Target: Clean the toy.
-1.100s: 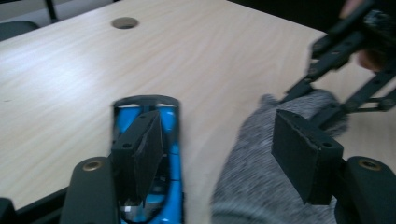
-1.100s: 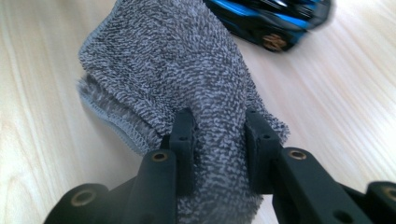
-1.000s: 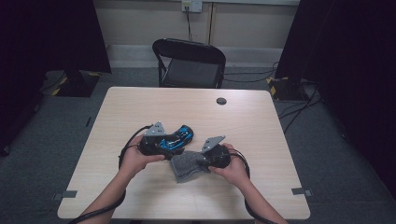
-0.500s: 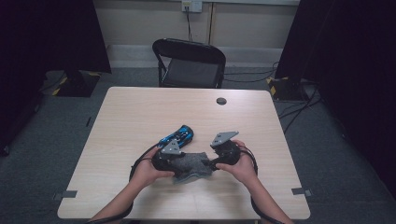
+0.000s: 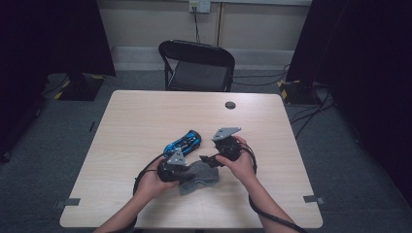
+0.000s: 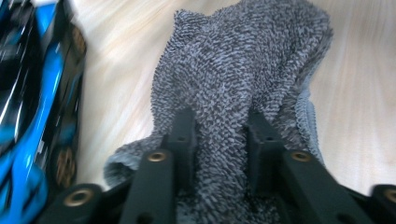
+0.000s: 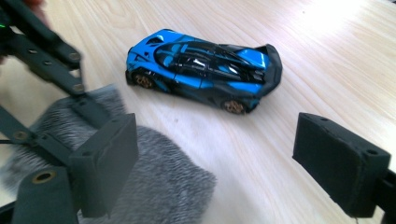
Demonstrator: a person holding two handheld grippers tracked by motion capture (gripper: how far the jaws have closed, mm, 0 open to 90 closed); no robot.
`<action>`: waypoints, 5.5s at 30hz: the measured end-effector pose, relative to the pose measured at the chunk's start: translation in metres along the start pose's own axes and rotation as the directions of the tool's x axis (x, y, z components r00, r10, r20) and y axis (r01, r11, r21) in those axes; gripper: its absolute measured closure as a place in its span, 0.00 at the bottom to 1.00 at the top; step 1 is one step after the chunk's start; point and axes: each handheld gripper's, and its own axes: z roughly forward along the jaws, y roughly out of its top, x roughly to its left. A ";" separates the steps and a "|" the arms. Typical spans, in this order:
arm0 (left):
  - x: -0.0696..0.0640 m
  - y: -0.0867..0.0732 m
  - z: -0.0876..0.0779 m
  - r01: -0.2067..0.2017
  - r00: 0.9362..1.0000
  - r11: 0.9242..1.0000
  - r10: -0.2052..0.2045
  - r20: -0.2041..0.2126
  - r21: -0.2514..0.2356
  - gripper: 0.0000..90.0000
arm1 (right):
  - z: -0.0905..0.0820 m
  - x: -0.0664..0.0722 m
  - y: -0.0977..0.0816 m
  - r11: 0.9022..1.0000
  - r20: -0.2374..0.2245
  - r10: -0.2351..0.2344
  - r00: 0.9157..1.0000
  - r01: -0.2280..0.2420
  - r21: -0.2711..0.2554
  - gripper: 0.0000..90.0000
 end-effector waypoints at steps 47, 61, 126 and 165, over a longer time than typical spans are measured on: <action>0.083 -0.063 -0.091 0.387 0.814 0.909 -0.414 -0.408 -0.152 0.46 | 0.109 0.009 0.033 0.997 -0.043 -0.076 0.996 0.075 -0.035 0.12; 0.081 -0.066 -0.080 0.339 0.893 0.938 -0.347 -0.288 -0.077 0.78 | 0.109 0.012 0.036 0.997 -0.041 -0.074 0.996 0.073 -0.009 0.12; 0.087 -0.067 -0.091 0.364 0.864 0.931 -0.354 -0.357 -0.042 0.80 | 0.109 0.014 0.038 0.998 -0.035 -0.060 0.998 0.060 0.006 0.12; 0.041 -0.040 -0.059 0.187 0.979 0.978 -0.178 -0.094 0.093 0.80 | 0.109 0.015 0.037 0.998 -0.031 -0.061 0.998 0.061 0.002 0.12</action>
